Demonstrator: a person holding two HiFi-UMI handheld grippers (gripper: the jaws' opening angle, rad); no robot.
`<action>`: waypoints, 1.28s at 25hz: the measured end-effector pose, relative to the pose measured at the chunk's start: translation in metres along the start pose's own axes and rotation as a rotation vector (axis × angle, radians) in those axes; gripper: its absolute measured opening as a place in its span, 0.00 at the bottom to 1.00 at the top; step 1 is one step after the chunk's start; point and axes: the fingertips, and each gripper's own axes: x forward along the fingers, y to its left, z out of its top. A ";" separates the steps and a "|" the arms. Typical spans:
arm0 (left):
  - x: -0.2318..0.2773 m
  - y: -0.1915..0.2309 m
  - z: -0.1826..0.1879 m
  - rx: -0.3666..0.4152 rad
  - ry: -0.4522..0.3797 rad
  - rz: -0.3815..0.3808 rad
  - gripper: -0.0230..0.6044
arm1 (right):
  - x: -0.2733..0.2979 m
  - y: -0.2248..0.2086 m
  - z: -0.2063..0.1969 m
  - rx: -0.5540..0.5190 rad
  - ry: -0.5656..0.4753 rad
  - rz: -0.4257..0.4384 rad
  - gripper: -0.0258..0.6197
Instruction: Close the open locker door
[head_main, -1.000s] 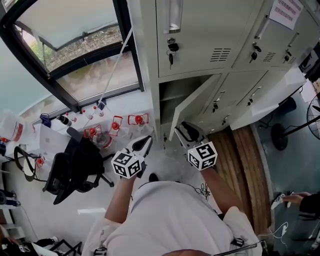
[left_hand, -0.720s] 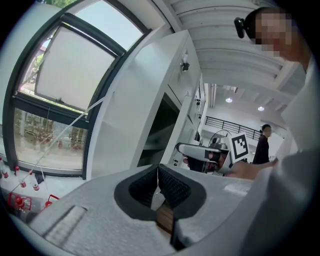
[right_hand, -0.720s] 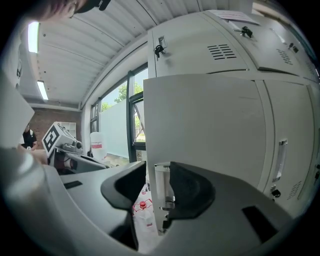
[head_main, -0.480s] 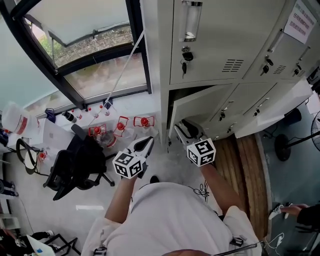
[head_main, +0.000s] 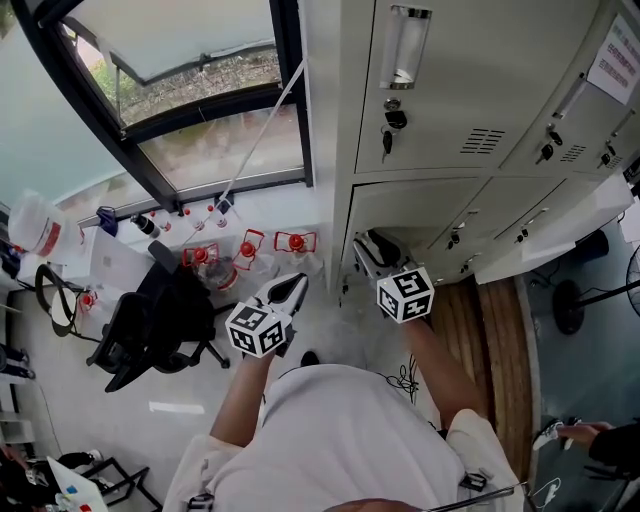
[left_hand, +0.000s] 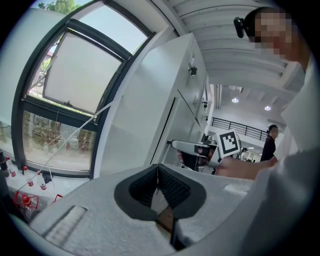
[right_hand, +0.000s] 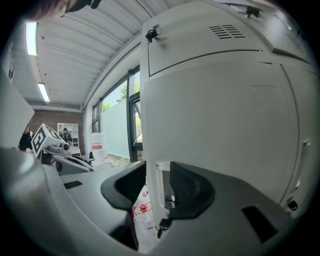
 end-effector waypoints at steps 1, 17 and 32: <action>0.000 0.000 0.000 -0.001 -0.001 0.001 0.06 | 0.002 -0.001 0.000 0.003 -0.001 0.000 0.27; -0.018 0.008 -0.003 -0.015 -0.015 0.031 0.06 | 0.016 -0.009 0.004 0.020 0.003 -0.022 0.27; -0.013 -0.006 -0.009 -0.009 0.018 -0.037 0.06 | -0.010 -0.008 0.011 0.008 0.006 -0.057 0.27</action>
